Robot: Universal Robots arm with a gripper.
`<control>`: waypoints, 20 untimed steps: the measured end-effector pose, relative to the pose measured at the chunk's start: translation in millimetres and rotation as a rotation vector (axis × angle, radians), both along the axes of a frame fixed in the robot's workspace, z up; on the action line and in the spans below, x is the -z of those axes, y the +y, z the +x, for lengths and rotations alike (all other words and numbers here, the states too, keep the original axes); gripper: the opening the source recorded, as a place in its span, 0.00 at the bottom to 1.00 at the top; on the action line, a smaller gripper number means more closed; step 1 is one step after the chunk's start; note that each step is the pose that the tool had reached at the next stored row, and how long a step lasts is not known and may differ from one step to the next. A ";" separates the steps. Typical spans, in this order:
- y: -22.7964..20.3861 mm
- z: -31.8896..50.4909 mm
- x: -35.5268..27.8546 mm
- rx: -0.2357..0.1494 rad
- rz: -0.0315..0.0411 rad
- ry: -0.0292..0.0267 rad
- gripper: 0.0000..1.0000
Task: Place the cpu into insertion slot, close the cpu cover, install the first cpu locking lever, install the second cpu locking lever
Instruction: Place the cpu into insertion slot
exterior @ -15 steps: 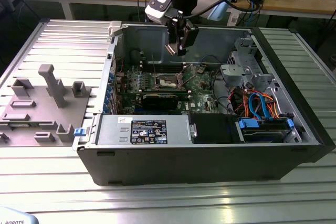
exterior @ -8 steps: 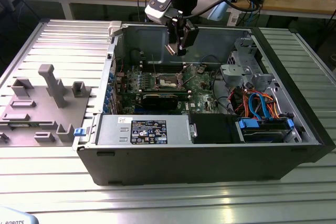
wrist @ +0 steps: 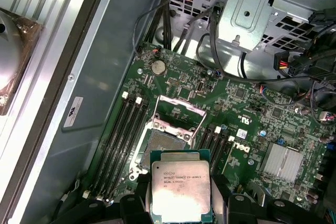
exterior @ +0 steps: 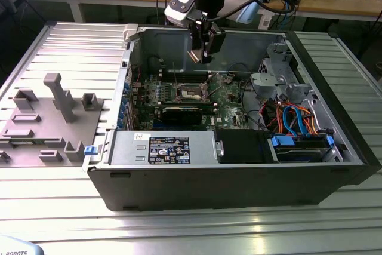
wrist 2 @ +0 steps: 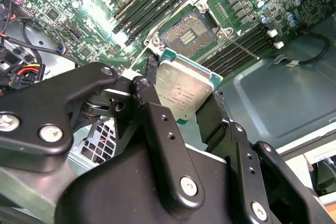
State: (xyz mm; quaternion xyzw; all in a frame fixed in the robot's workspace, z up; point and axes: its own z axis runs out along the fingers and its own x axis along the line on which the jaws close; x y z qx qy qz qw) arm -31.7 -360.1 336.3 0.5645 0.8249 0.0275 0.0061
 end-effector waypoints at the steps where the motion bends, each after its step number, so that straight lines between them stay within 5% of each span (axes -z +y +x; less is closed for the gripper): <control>1: 0.0 0.0 0.0 0.000 0.0000 0.0000 0.54; 20: 0.0 0.0 0.0 0.011 0.0000 0.0000 0.54</control>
